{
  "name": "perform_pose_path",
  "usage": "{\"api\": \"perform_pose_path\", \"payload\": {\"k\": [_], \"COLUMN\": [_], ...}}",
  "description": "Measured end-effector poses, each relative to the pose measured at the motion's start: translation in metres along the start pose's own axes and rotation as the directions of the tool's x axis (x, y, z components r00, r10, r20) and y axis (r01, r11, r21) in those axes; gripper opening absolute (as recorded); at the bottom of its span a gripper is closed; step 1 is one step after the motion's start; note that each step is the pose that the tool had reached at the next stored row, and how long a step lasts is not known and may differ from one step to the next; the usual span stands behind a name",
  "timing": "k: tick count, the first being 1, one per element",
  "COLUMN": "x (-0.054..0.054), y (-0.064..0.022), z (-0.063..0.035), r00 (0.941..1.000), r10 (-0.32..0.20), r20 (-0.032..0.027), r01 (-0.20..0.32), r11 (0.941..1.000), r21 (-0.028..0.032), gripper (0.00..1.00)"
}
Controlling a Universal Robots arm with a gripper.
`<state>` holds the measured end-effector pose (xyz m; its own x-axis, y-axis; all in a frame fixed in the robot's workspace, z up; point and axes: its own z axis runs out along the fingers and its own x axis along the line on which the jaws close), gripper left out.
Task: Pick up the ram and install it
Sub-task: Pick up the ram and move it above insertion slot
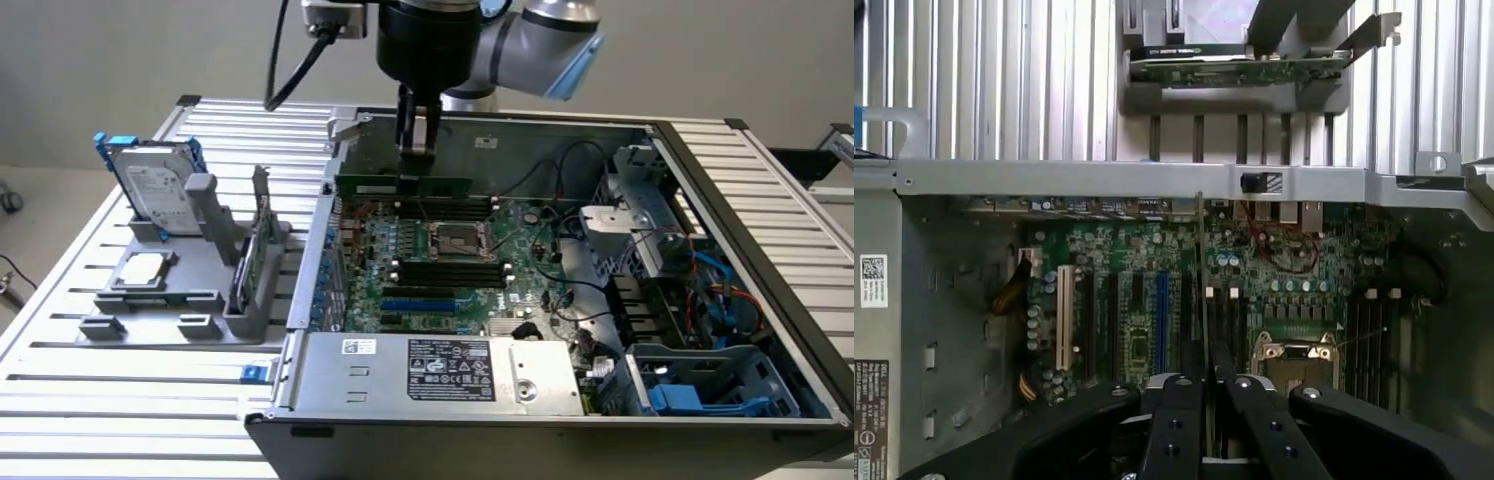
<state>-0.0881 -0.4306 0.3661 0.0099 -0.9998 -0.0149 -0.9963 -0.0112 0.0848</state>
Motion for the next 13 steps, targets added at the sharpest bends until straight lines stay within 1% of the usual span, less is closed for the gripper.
{"api": "perform_pose_path", "payload": {"k": [6, 11, 13], "x": [-0.006, -0.007, -0.008], "y": [-0.0231, -0.0417, -0.0483], "z": [0.0091, 0.0167, 0.0197], "r00": [1.0, 1.0, 1.0], "r10": [0.0, 0.001, 0.003], "r20": [0.0003, 0.0017, 0.0032], "r01": [0.0, -0.001, -0.003], "r11": [1.0, 1.0, 1.0], "r21": [0.0001, 0.0001, 0.0001], "gripper": [0.15, 0.15, 0.15]}}
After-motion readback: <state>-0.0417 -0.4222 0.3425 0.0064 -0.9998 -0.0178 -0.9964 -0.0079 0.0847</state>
